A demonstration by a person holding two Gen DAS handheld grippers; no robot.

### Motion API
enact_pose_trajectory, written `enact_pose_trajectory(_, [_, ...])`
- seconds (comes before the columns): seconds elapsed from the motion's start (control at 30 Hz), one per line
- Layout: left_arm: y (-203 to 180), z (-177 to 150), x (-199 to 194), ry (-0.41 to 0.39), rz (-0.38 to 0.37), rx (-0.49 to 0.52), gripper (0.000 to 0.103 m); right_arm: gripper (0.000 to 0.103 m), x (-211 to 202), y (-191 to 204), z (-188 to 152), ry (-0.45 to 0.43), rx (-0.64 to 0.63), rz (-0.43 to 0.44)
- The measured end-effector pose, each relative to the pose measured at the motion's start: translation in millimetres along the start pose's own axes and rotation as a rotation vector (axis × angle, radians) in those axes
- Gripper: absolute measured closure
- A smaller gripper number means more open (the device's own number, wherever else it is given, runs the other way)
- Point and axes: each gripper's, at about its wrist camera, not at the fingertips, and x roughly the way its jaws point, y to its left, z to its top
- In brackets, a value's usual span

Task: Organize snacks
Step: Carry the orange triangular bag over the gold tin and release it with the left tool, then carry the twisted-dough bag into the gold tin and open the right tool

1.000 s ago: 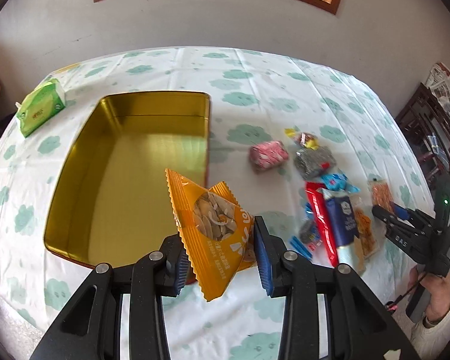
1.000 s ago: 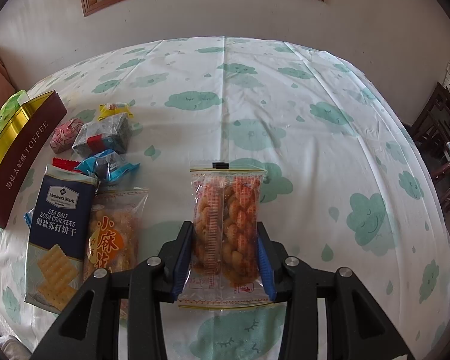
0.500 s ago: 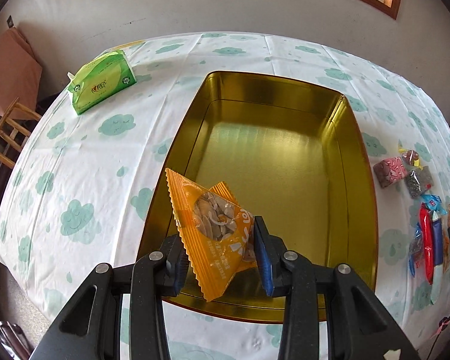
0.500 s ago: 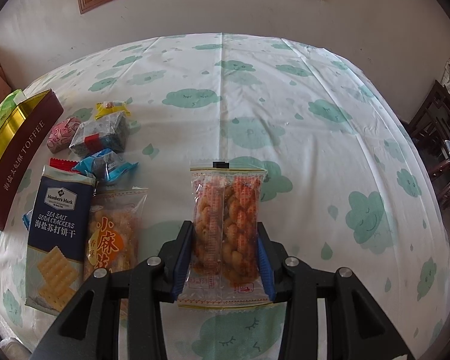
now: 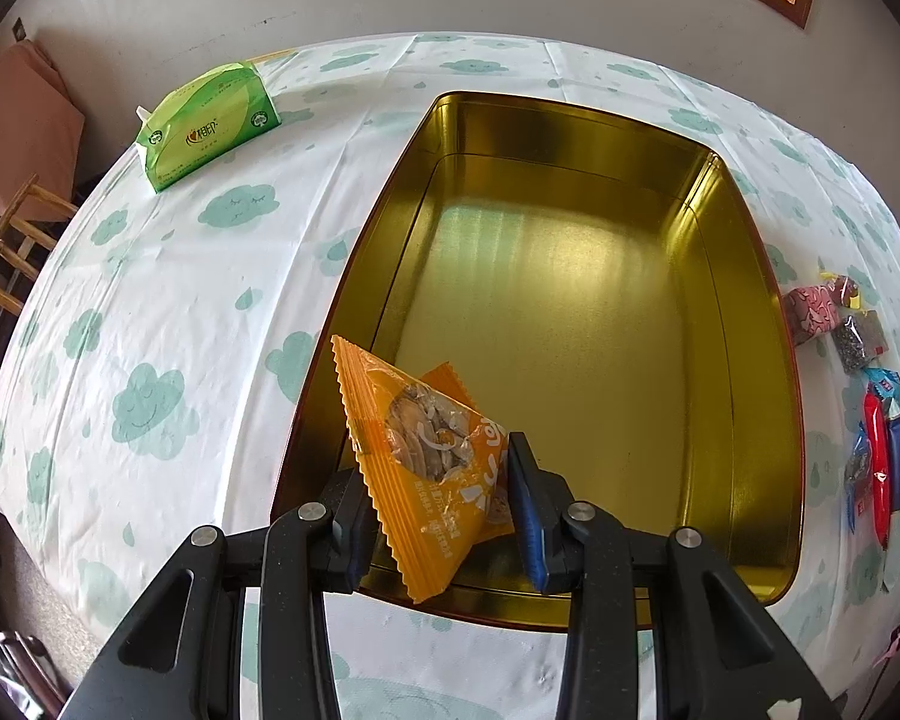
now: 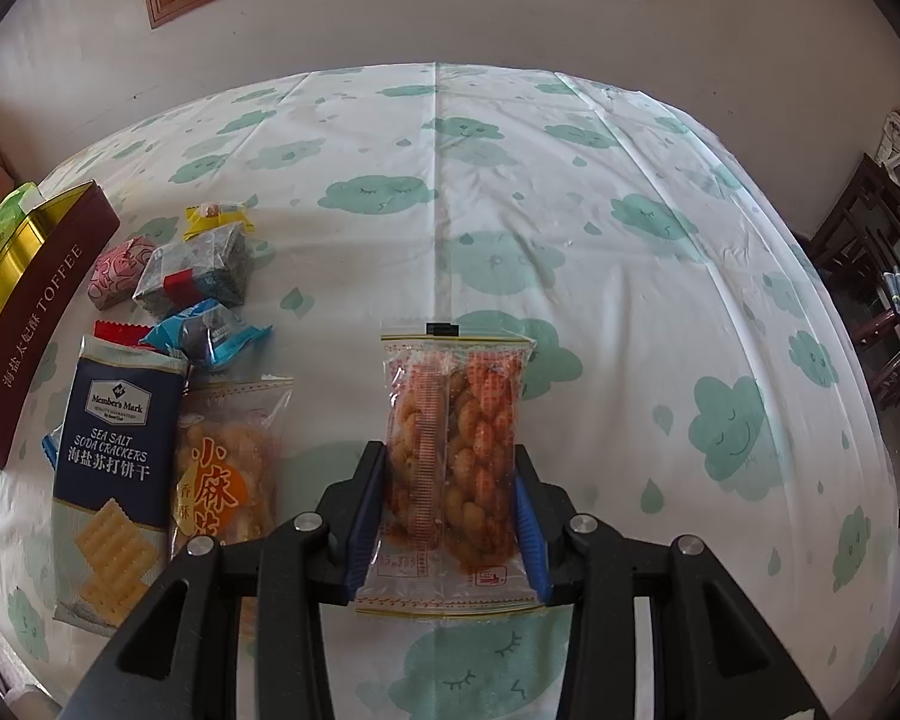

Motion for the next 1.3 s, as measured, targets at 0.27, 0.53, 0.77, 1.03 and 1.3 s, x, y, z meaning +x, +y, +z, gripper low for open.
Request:
enact_pose_trajectory(0.27, [-4, -6, -5, 0.005, 0.006, 0.009, 0.069, 0.062, 0, 0, 0, 0.001, 0.001, 0.0])
enact_pose_trajectory(0.53, [-11, -16, -6, 0.027, 0.005, 0.009, 0.069, 0.063, 0, 0, 0, 0.001, 0.004, -0.002])
enact_pose_trajectory(0.77, [-13, -16, -5, 0.036, 0.018, 0.013, 0.068, 0.064, -1, 3, 1, 0.003, -0.001, -0.02])
enact_pose_trajectory(1.03, [-10, -15, -3, 0.037, 0.013, -0.001, 0.063, 0.064, -4, 1, 3, 0.001, 0.019, -0.03])
enact_pose_trajectory(1.3, [-10, -10, -15, -0.026, 0.02, 0.008, 0.043, 0.064, -22, 3, 15, -0.043, 0.02, -0.053])
